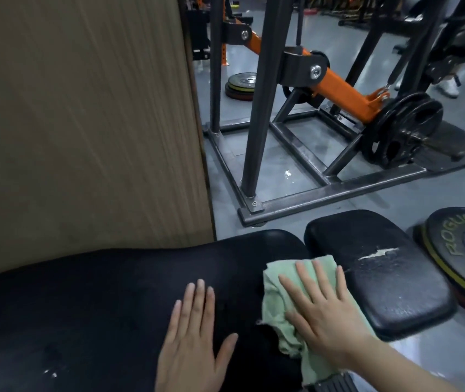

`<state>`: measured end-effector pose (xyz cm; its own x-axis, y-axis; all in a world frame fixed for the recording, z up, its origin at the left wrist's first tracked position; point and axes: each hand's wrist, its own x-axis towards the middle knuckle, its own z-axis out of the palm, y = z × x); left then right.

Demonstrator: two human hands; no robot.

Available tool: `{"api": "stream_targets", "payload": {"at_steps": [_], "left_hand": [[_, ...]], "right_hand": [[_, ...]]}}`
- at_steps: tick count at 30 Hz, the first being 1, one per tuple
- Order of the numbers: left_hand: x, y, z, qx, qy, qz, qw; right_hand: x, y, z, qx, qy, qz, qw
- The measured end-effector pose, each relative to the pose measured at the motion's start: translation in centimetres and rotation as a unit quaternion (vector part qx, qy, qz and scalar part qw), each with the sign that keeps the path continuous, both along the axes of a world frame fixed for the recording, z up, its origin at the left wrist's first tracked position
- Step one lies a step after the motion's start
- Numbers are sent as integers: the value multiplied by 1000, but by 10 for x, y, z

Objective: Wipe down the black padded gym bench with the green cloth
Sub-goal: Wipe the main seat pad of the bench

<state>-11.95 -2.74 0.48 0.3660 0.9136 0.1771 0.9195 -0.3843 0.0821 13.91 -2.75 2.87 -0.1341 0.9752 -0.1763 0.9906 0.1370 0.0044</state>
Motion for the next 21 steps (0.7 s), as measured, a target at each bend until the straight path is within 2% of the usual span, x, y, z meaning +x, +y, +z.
{"api": "stream_targets", "payload": {"at_steps": [2,8,10,14,16,18,20,21], "left_hand": [[-33,2,-1,7,18,19,1000],[-76,7,-10,-17,6,68,998],[-77,8,-13,-24,-3,59,998],[-76,10,-8,-25,-16,27,999],[-74,10,-6,-22,-19,19,999],[-72,8,-5,-24,-19,27,999],[-71,7,-6,-23,-21,36,999],[-70,6,-5,-24,-21,39,999]], "right_hand": [[-9,7,-4,-9,-16,-2,1000],[-50,67,-5,11,16,-124,992],[-60,61,1,-1,33,-85,996],[-55,12,9,-13,17,102,995],[-37,2,6,-7,3,152,988],[-25,17,9,9,3,111,994],[-31,46,5,29,7,20,999],[-42,62,2,9,19,-35,999]]}}
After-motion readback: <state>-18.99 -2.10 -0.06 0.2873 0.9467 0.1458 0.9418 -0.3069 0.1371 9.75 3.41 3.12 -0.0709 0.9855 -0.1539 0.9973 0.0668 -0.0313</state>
